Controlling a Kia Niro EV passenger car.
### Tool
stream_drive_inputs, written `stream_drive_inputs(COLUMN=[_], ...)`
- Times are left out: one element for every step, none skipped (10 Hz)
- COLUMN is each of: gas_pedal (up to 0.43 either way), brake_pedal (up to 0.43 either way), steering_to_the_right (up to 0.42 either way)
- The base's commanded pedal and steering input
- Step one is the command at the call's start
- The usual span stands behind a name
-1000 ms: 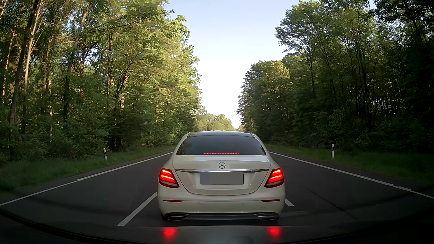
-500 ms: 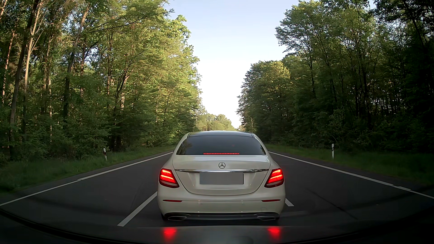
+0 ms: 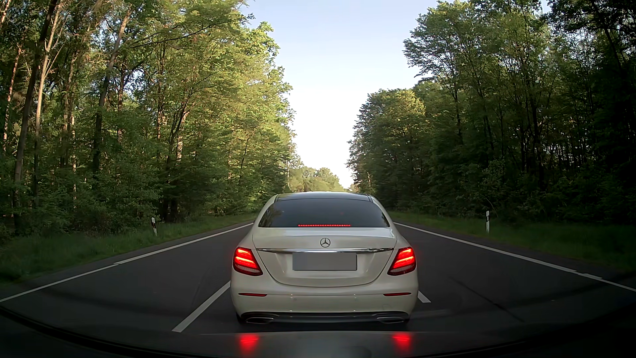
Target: Follow the waypoints while adhering to traffic rules and regulations
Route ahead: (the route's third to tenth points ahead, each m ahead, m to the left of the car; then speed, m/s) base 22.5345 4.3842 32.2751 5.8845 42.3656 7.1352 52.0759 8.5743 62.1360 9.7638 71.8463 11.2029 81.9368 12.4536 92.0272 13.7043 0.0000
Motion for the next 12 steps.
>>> stream_drive_inputs(gas_pedal=[0.000, 0.000, 0.000, 0.000, 0.000, 0.000, 0.000, 0.000, 0.000, 0.000, 0.000, 0.000], brake_pedal=[0.396, 0.396, 0.396, 0.396, 0.396, 0.396, 0.396, 0.396, 0.396, 0.396, 0.396, 0.396], steering_to_the_right=[-0.002, -0.002, -0.002, -0.002, -0.002, -0.002, -0.002, -0.002, -0.002, -0.002, -0.002, -0.002])
